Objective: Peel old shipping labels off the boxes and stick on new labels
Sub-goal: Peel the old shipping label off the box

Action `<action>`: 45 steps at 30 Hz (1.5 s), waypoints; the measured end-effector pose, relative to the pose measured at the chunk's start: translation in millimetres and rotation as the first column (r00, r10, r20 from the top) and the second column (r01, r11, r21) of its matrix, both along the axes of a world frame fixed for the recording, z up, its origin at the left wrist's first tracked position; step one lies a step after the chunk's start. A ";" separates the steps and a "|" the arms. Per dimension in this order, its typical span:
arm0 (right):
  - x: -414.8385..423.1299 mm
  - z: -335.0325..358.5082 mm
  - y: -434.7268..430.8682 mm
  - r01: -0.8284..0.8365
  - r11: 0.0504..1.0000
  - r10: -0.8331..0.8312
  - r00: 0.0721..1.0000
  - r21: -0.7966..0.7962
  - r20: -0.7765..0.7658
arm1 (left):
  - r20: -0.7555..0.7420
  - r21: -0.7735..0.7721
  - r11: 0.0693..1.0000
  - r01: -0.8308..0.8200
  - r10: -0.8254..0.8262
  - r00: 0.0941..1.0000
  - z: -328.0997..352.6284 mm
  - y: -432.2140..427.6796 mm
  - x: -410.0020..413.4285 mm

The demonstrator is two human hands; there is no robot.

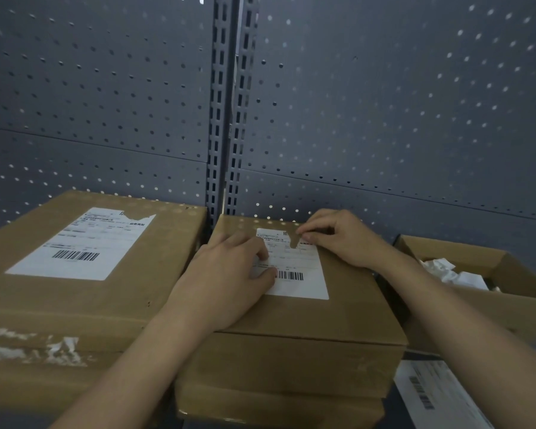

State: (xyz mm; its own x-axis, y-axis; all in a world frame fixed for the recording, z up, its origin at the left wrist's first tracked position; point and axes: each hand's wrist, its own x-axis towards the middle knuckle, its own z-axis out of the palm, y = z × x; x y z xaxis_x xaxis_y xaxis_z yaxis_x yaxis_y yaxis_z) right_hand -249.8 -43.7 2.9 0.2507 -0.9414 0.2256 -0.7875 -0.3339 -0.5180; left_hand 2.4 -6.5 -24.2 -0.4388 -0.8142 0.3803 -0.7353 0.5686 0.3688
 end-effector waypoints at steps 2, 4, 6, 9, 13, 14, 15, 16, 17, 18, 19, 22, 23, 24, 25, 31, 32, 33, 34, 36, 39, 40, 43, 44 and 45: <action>-0.1 -0.4 -0.1 -0.001 1.000 0.001 0.999 -0.009 -0.049 | 0.001 -0.003 1.000 0.001 -0.001 1.000 0.3 0.2 -0.2; 0.7 -0.1 -0.1 -0.026 1.000 0.024 0.993 -0.015 -0.117 | 0.001 -0.007 1.000 0.003 -0.003 1.000 0.8 0.4 -0.4; 2.3 1.1 1.3 -0.047 0.999 0.042 0.982 -0.022 -0.186 | 0.000 -0.001 1.000 0.001 -0.001 1.000 0.6 0.6 0.0; 5.2 2.7 4.7 -0.078 0.996 0.060 0.954 -0.047 -0.294 | -0.007 -0.003 1.000 0.001 -0.001 1.000 -0.2 0.8 0.2; 10.5 4.6 4.9 -0.066 0.997 0.052 0.944 -0.032 -0.327 | -0.001 0.006 1.000 0.001 -0.001 1.000 -0.5 -0.3 -0.1; 11.6 4.7 4.7 -0.048 0.999 0.038 0.950 -0.025 -0.309 | -0.001 0.006 1.000 0.001 -0.001 1.000 -0.4 -0.4 -0.2; 12.4 4.7 4.6 -0.031 0.999 0.023 0.953 -0.023 -0.301 | -0.002 0.005 1.000 0.000 0.000 1.000 -0.5 -0.5 -0.1; 13.1 4.5 4.4 -0.018 0.999 0.008 0.952 -0.028 -0.307 | -0.005 0.006 1.000 -0.002 0.002 1.000 -0.6 -0.3 0.0; 13.7 4.4 4.2 -0.006 0.999 -0.006 0.948 -0.037 -0.318 | -0.005 0.008 1.000 -0.003 0.003 1.000 -0.6 -0.2 0.0; 14.4 4.9 4.3 0.010 0.999 -0.024 0.946 -0.044 -0.322 | -0.004 0.011 1.000 -0.004 0.004 1.000 -0.4 0.0 0.1; 15.1 5.7 5.1 0.029 0.998 -0.043 0.947 -0.047 -0.318 | -0.002 0.011 1.000 -0.004 0.004 1.000 -0.3 0.2 -0.1; 17.7 8.8 7.5 0.057 0.997 -0.069 0.949 -0.049 -0.309 | 0.002 0.005 1.000 -0.008 0.008 1.000 -0.2 -0.1 -0.5; 18.2 8.6 7.7 0.061 0.997 -0.075 0.946 -0.053 -0.317 | 0.003 0.006 1.000 -0.009 0.009 1.000 -0.1 -0.3 -0.6; 18.2 7.7 7.4 0.068 0.996 -0.083 0.941 -0.058 -0.328 | 0.003 0.008 1.000 -0.010 0.010 1.000 -0.3 -0.4 -0.6; 17.7 6.3 7.3 0.077 0.995 -0.093 0.936 -0.059 -0.340 | 0.002 0.010 1.000 -0.009 0.009 1.000 -0.4 -0.5 -0.4; 14.6 1.6 7.7 0.104 0.992 -0.122 0.938 -0.072 -0.326 | -0.013 0.002 1.000 -0.014 0.014 1.000 -0.2 0.0 -0.9; 14.1 2.3 8.8 0.107 0.992 -0.124 0.942 -0.070 -0.312 | -0.013 0.003 1.000 -0.015 0.015 1.000 0.0 -0.1 -0.9; 13.8 2.9 9.9 0.107 0.992 -0.122 0.945 -0.065 -0.304 | -0.012 0.002 1.000 -0.016 0.016 1.000 0.2 -0.1 -1.0; 13.5 3.4 11.1 0.104 0.993 -0.117 0.946 -0.060 -0.301 | -0.010 0.000 1.000 -0.016 0.016 1.000 0.3 0.0 -0.8; 13.0 4.3 13.5 0.096 0.994 -0.106 0.949 -0.047 -0.297 | -0.005 -0.003 1.000 -0.013 0.013 1.000 0.4 0.1 -1.2; 14.9 5.0 15.1 0.084 0.996 -0.084 0.946 -0.015 -0.313 | 0.000 -0.001 1.000 -0.011 0.011 1.000 0.4 0.4 -1.5; 15.4 4.9 15.1 0.079 0.997 -0.080 0.945 -0.017 -0.316 | 0.002 -0.003 1.000 -0.012 0.012 1.000 0.6 0.3 -1.4; 15.0 3.5 14.9 0.062 0.997 -0.075 0.953 -0.053 -0.293 | 0.009 -0.010 1.000 -0.011 0.011 1.000 0.6 0.4 -1.1; 14.6 3.2 15.3 0.060 0.996 -0.076 0.955 -0.064 -0.285 | 0.009 -0.009 1.000 -0.009 0.009 1.000 0.6 0.5 -1.1; 14.1 3.0 15.3 0.062 0.995 -0.080 0.956 -0.073 -0.283 | 0.008 -0.007 1.000 -0.009 0.009 1.000 0.7 0.6 -1.1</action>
